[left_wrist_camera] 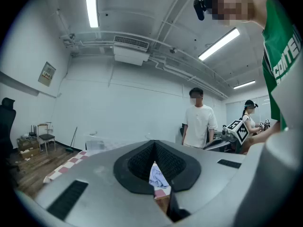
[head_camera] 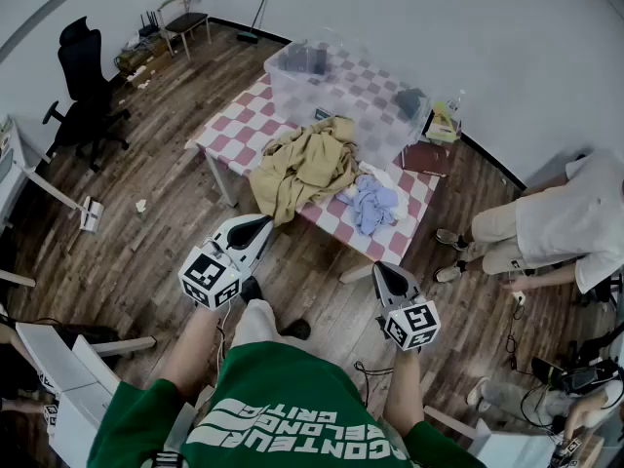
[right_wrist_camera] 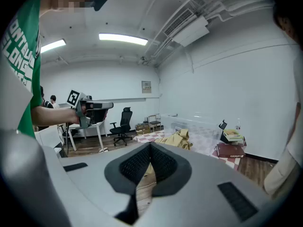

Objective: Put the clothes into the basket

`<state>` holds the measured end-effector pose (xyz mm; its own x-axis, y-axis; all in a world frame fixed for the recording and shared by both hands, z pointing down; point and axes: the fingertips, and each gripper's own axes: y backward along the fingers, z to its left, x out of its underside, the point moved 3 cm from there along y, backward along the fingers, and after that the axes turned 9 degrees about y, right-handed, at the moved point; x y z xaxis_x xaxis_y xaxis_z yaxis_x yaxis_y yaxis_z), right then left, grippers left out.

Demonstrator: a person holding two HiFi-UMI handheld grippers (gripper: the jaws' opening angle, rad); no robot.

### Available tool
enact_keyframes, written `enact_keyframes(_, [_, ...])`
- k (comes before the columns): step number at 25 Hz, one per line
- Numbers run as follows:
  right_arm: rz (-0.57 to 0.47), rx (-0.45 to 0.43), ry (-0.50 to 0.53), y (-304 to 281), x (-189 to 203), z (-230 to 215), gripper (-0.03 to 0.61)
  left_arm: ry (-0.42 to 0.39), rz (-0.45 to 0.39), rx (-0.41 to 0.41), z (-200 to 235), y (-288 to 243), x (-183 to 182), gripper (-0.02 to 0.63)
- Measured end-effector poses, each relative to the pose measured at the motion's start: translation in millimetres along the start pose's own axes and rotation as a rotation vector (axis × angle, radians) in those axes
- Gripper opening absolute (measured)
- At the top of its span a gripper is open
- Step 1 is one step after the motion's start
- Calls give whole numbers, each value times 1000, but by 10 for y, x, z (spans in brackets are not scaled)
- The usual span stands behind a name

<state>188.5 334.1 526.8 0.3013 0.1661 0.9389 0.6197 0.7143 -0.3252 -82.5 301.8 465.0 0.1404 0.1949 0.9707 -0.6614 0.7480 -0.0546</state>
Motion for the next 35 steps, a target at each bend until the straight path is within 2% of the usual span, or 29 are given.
enact_keyframes(9, [-3,18,-11,19,52,-106,9,0,15,19,-44,-154,34,3])
enact_keyframes(17, [0,67,-30,-119,58,-300,9,10,32,58,81,-449,47,3])
enact_keyframes(25, [24,125,-59,-537,-10,-651,9,29,54,129,533,-1003,8,3])
enact_keyframes(35, [31,218,-92,-1280,-290,-1203,9,39,100,258,1178,-1879,-155,3])
